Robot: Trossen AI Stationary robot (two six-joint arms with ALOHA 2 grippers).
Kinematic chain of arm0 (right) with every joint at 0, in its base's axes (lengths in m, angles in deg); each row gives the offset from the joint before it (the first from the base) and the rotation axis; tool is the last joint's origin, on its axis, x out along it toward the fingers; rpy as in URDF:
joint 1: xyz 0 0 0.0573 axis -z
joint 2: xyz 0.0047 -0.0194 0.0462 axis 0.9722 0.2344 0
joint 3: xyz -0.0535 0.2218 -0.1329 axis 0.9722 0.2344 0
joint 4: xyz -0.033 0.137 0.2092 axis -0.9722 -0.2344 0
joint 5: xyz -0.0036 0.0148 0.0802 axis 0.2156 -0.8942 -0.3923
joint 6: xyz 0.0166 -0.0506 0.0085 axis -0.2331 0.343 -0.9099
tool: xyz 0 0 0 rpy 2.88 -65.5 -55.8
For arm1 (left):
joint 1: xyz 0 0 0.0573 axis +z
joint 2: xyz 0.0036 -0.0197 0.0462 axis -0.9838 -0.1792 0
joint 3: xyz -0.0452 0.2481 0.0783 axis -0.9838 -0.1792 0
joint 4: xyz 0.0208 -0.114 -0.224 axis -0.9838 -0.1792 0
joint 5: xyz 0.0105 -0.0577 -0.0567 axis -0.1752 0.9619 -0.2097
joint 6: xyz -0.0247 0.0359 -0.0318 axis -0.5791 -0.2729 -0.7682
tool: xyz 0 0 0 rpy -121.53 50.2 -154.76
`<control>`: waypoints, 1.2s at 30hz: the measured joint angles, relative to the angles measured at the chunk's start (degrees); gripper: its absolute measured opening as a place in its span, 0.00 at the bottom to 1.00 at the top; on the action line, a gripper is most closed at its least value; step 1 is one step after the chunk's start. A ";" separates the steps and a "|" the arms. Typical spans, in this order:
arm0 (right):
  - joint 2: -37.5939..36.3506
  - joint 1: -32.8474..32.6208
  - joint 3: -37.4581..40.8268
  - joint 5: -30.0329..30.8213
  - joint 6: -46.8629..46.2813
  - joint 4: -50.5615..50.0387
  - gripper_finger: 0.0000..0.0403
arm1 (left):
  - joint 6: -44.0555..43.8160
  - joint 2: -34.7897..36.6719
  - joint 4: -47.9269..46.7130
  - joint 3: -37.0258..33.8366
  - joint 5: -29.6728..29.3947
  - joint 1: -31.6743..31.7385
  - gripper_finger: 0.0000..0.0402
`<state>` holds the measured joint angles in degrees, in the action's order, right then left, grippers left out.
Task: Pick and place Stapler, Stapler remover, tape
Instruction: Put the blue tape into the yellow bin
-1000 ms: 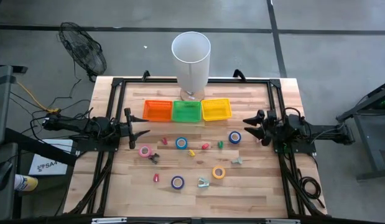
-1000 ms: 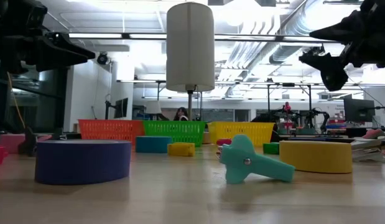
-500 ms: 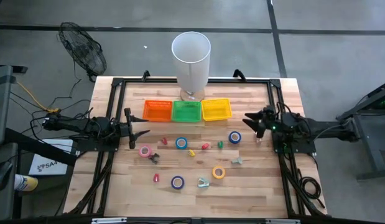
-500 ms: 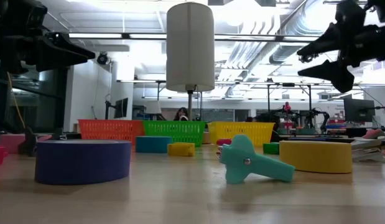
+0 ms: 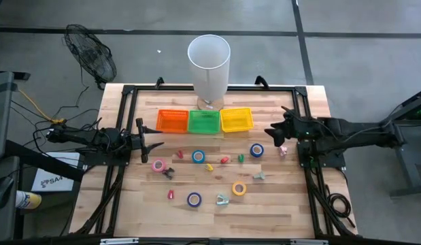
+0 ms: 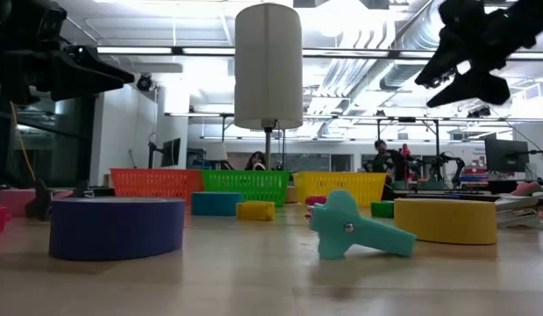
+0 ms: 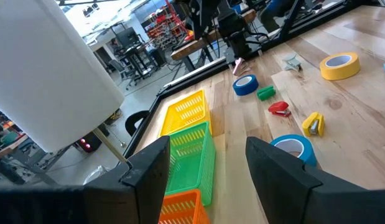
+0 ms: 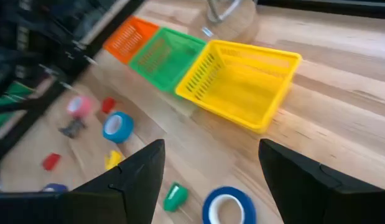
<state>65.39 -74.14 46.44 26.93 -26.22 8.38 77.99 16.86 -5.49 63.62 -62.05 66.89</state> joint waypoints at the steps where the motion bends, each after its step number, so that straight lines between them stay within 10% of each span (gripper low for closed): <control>1: 1.46 0.45 -1.52 -0.41 0.02 -1.47 0.63 | 0.00 0.00 0.01 0.00 0.00 0.01 0.52; 13: 19.14 8.16 -13.86 -8.38 4.60 -14.33 0.63 | 0.00 -0.01 -0.01 0.00 0.00 0.00 0.52; 36: 44.38 10.32 -13.49 -18.12 13.69 -15.61 0.63 | 0.00 -0.02 0.01 0.00 0.00 0.01 0.52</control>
<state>109.77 -63.82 32.94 8.81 -12.53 -7.23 77.99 16.84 -5.49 63.62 -62.05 66.90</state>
